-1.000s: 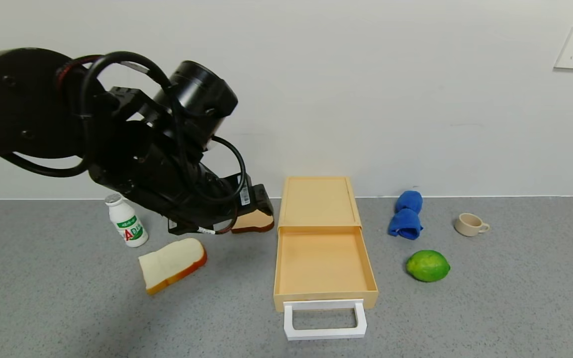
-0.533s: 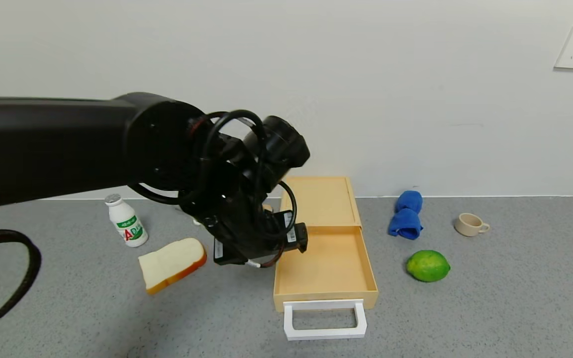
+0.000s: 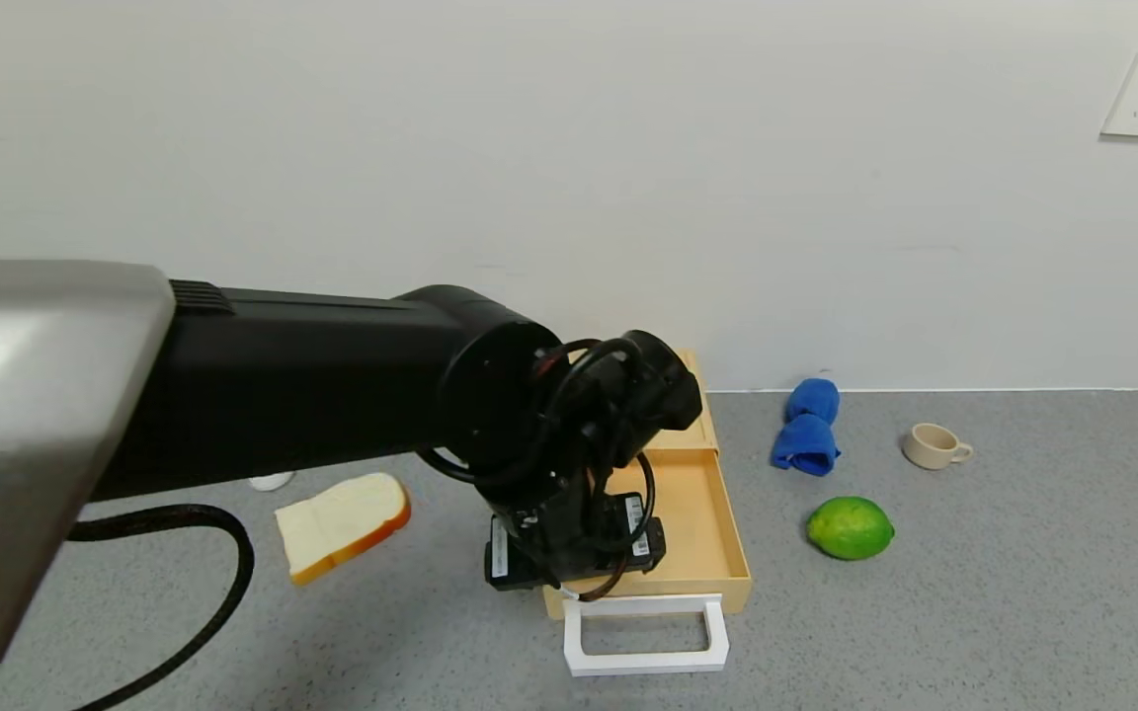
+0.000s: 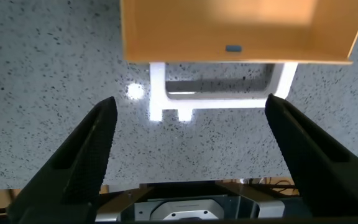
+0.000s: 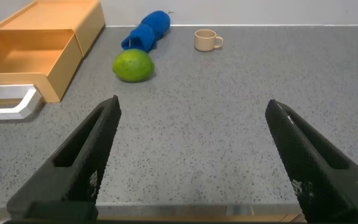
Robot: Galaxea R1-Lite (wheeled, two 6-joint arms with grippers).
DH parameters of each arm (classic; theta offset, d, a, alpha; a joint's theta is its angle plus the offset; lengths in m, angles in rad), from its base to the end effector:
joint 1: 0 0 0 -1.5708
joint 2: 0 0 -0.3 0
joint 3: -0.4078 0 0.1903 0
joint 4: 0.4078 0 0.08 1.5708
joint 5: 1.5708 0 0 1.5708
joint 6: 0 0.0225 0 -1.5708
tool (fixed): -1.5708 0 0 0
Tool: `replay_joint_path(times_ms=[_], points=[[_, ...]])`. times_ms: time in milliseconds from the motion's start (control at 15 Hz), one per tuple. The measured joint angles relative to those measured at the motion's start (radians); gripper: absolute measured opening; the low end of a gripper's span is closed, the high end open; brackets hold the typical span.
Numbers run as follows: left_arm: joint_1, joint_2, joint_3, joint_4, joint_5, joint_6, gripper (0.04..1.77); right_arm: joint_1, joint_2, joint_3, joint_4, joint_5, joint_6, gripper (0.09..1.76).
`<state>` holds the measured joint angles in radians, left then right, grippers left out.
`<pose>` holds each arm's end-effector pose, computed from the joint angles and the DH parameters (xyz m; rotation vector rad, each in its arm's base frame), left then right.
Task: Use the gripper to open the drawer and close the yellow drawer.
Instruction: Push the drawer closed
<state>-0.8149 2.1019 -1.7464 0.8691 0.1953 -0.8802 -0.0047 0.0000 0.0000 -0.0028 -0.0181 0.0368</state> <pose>0.2615 -0.2711 0.1726 -0.1710 1.1937 -0.0243 -0.0228 -0.0003 0.0758 0.0368 -0.0032 -0.0227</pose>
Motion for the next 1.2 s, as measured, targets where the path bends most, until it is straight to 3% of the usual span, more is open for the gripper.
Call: replay_joint_path(times_ms=[333, 800, 1200], points=[[-0.048, 0.064, -0.003, -0.004, -0.008, -0.039, 1.72, 0.000, 0.000, 0.000, 0.000, 0.000, 0.000, 1.71], [-0.056, 0.136, -0.008, -0.011, 0.008, -0.042, 1.72, 0.000, 0.000, 0.000, 0.000, 0.000, 0.000, 1.71], [-0.056, 0.166, -0.022, -0.020, 0.065, -0.042, 1.72, 0.000, 0.000, 0.000, 0.000, 0.000, 0.000, 1.71]])
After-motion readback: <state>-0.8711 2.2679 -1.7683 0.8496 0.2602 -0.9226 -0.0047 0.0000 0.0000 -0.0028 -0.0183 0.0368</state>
